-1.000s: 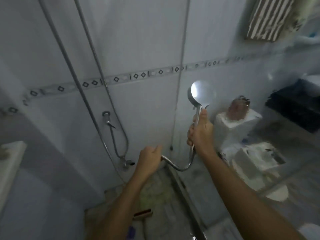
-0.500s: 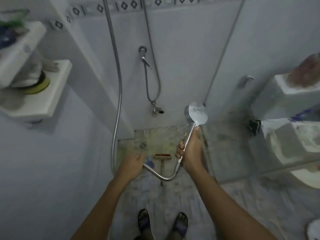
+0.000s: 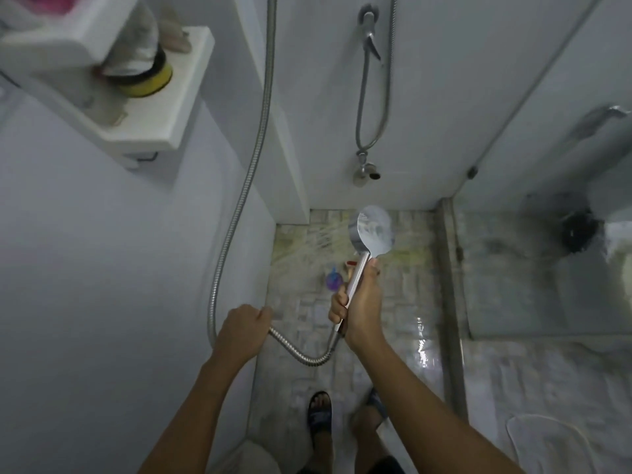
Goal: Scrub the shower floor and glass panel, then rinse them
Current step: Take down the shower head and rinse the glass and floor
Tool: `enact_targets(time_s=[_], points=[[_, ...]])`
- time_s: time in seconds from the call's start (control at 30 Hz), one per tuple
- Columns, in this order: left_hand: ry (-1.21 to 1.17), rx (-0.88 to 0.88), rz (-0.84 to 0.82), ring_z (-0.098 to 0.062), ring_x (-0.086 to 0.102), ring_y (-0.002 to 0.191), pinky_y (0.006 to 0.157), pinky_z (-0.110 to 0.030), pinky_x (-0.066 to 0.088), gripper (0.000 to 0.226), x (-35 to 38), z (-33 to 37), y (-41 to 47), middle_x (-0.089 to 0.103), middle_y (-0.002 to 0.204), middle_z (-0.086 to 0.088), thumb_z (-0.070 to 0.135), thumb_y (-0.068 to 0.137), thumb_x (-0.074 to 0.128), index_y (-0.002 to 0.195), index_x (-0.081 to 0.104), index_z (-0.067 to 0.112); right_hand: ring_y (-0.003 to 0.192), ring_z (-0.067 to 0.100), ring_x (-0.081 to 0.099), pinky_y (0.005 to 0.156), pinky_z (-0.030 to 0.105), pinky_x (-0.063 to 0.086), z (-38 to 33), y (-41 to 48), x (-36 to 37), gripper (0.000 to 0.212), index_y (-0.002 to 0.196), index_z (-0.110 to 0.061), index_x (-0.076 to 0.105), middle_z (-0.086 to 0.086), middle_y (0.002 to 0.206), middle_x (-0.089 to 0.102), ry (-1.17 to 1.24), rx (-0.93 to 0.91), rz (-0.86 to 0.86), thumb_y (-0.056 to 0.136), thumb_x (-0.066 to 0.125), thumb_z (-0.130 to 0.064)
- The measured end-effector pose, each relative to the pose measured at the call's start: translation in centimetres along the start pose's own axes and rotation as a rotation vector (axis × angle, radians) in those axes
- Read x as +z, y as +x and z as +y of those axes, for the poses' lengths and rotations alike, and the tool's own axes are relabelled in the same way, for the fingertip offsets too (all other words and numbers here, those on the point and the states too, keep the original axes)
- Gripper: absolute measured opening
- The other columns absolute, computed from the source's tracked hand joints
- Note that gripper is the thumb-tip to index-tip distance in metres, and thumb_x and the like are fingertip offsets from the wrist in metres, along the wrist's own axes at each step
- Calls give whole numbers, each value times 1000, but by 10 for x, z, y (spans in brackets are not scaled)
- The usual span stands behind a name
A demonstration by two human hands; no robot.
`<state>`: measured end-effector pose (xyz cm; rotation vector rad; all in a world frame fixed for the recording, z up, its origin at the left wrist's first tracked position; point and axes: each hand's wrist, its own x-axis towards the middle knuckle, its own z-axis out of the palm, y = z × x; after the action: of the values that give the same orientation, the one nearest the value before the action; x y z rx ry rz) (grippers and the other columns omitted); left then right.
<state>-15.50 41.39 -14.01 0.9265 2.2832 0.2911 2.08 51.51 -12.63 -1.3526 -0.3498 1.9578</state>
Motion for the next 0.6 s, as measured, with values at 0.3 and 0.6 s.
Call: enact_targets(time_s=[0.3, 0.6], points=[[12, -69, 21, -30, 59, 65, 60, -31, 42, 54, -8, -48, 1, 51, 61, -9, 31, 99, 47, 49, 43, 12, 35, 16, 30, 40, 21, 28, 49, 0, 26, 64, 68, -14, 43, 4, 46, 34, -72, 20, 79, 91, 34, -72], [45, -69, -13, -20, 51, 58, 54, -28, 33, 53, 4, -58, -3, 50, 60, -6, 31, 100, 45, 50, 41, 11, 34, 16, 32, 39, 20, 30, 74, 1, 14, 56, 76, -16, 47, 4, 49, 36, -56, 17, 157, 92, 38, -70]])
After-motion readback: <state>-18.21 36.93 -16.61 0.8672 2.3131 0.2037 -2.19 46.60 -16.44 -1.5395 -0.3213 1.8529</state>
